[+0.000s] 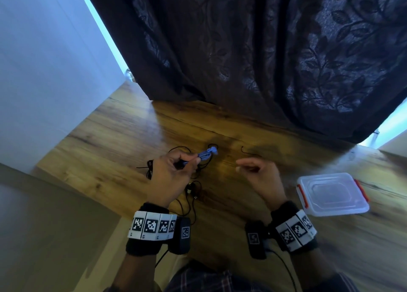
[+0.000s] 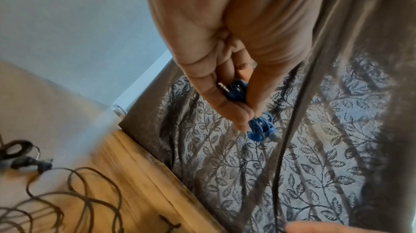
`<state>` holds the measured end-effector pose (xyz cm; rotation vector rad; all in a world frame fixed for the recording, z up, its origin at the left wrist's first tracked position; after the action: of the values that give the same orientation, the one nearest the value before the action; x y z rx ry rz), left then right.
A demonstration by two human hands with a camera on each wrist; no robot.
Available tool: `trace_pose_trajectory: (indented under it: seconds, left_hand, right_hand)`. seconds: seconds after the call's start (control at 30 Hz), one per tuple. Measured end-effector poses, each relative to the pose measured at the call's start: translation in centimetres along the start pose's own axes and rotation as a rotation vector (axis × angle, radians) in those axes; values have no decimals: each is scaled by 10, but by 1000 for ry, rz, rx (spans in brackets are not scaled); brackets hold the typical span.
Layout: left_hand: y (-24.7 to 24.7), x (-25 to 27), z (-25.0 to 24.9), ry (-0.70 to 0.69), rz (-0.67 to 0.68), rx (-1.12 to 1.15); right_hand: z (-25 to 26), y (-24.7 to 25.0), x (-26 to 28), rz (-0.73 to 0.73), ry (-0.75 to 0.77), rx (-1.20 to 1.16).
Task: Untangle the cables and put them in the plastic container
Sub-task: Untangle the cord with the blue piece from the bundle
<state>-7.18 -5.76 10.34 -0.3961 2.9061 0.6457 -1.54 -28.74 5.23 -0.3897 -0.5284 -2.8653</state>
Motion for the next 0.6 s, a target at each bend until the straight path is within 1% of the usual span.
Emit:
trace_pose_trajectory:
  seconds: [0.03,0.07,0.17,0.27,0.3,0.4,0.5,0.6]
  left_hand:
    - [-3,0,-1,-2,4,22]
    - [-5,0,-2,-10,4,41]
    - [-12,0,-5,-24,17,84]
    - [-15,1,-6,0,24,108]
    - [-14,1,-7,9,11,120]
    - [-11,0,-9,38,-5,190]
    - [-9,0,-13,62,-4,238]
    - [-11,-1,-13,121,-9,277]
  right_hand:
    - [4,-12,1,75,-44,-83]
    - [7,-23,1,105,-71,-132]
    - [19,-47,-1,121,-103,-228]
    - [31,-56,-1,178,-86,-502]
    - [35,-57,-1,203,-63,-552]
    - [42,-59,-1,260,13,-560]
    - [44,-58,-3,287,12,-583]
    - [45,-57,-4,288,11,-589]
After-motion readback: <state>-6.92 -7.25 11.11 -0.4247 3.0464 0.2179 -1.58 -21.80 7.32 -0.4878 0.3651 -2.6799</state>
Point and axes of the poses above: each hand's wrist, its own x-axis away from the middle knuckle, its own y-axis out of the back of the hand, z = x × y, the point moved 1 cm from there along -x, towards the middle knuckle, and after that the axes turned 5 degrees about -y, right-handed, at the moved point
